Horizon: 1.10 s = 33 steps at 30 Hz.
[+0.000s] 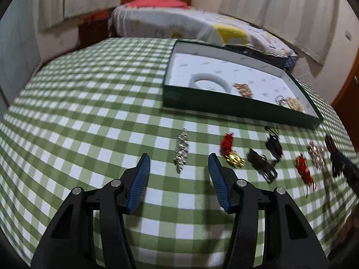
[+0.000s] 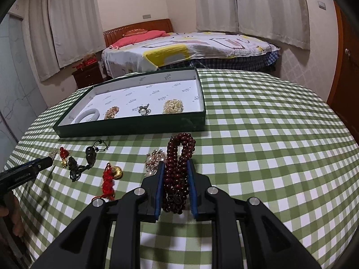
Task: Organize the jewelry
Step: 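Lift the bead bracelet with the right gripper while the left gripper grasps the silver brooch, then carry the bracelet and silver brooch into the green box and open both grippers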
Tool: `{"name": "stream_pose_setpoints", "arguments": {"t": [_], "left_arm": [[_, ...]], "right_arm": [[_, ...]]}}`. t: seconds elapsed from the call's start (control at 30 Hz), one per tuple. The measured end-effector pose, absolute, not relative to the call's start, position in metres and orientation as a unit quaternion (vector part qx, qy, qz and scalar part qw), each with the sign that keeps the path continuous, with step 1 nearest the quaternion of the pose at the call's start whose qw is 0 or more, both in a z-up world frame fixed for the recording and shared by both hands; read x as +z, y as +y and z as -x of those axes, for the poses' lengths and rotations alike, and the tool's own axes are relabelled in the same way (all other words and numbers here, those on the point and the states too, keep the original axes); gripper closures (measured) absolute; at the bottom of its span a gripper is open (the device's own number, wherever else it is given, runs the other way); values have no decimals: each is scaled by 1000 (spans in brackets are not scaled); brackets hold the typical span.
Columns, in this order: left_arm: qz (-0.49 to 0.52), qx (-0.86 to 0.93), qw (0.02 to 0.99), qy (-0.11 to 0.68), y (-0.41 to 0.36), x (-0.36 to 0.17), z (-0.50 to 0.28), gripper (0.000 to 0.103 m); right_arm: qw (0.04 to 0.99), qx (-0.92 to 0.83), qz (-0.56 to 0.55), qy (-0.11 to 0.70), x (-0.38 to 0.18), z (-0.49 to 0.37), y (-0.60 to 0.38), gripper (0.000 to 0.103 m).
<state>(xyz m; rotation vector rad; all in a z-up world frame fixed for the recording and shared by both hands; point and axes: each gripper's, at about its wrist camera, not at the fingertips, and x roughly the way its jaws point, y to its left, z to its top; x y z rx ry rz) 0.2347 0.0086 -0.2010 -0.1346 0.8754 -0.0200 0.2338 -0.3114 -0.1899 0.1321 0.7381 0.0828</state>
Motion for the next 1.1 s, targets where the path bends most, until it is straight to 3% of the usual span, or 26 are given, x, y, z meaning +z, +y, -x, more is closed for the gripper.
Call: {"name": "stream_pose_setpoints", "arguments": {"t": [0.27,0.47,1.1], "left_arm": [[51,-6,900,432,8,-203,-254,56],[30,-21,900,433,2,-203,-258,90],[30,-51,924,378,-8,-162,-243,90]], "right_arm": [[924,43,-86,370,-195,-240,-318,83],[923,42,-90,371,-195,-239,-319,83],[934,71,-79,341,-168,-240,-303,83]]}}
